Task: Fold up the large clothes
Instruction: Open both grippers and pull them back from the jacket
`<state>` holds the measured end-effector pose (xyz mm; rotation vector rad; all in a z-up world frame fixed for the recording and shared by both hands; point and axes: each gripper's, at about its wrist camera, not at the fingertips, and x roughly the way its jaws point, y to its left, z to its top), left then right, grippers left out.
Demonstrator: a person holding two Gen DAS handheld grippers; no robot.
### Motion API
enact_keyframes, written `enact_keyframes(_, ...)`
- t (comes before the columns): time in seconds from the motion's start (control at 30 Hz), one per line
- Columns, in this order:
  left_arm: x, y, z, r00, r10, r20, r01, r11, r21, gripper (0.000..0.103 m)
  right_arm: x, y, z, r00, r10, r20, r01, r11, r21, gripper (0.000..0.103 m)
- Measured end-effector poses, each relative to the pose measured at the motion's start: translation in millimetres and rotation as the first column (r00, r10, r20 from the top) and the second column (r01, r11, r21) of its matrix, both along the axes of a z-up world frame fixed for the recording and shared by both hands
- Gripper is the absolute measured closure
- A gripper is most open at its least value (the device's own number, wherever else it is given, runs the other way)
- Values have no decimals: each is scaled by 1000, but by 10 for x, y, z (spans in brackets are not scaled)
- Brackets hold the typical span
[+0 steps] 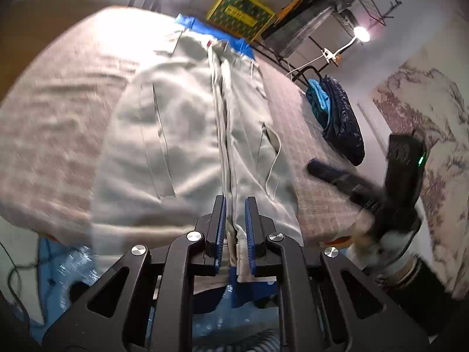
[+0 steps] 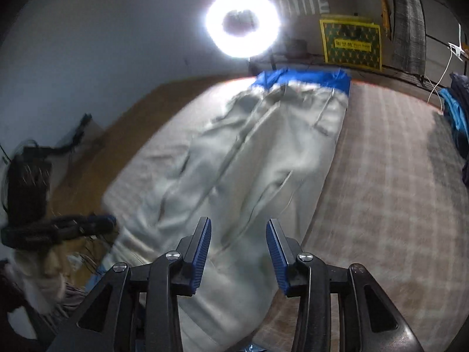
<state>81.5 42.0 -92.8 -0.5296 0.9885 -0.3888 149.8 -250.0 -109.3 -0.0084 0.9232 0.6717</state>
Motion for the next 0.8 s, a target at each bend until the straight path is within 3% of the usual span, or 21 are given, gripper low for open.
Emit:
enact_keyframes(0.07, 38, -2, -97, 999, 16, -37, -17, 1000, -11, 93, -71, 201, -288, 997, 41, -61, -43, 999, -32, 70)
enact_keyframes(0.13, 34, 20, -71, 1000, 15, -27, -15, 1000, 2, 93, -257, 406, -495, 983, 149, -108, -156, 985, -68, 72)
enact_keyframes(0.23, -1, 126, 42, 999, 34, 34, -35, 998, 55, 93, -766, 719, -602, 931, 364, -32, -360, 897, -256, 72)
enact_keyframes(0.27, -9, 184, 52, 998, 45, 41, -48, 997, 58, 93, -863, 745, -580, 909, 414, -45, -410, 871, -269, 70)
enact_keyframes(0.3, -10, 230, 48, 998, 54, 39, -56, 997, 56, 93, -898, 728, -527, 907, 419, -36, -412, 868, -278, 69)
enact_keyframes(0.4, -20, 390, -28, 996, 90, 11, -90, 995, 47, 93, -795, 519, -343, 931, 360, -60, -365, 916, -166, 70)
enact_keyframes(0.43, -21, 438, -61, 995, 99, 0, -99, 994, 55, 86, -754, 429, -290, 944, 324, -59, -329, 936, -126, 69)
enact_keyframes(0.53, -71, 606, -153, 992, 128, -14, -126, 989, 73, 58, -595, 100, -143, 982, 179, -56, -181, 982, -44, 49)
enact_keyframes(0.57, -84, 655, -185, 991, 131, -23, -129, 989, 69, 56, -542, -21, -129, 989, 134, -69, -136, 990, -23, 40)
enact_keyframes(0.7, -152, 909, -422, 980, 168, -104, -167, 986, 25, 55, -461, -315, -325, 978, 55, -202, -52, 998, 17, 38)
enact_keyframes(0.8, -196, 1073, -662, 967, 166, -192, -184, 980, -80, 50, -519, -445, -540, 949, 56, -311, -31, 996, 85, 38)
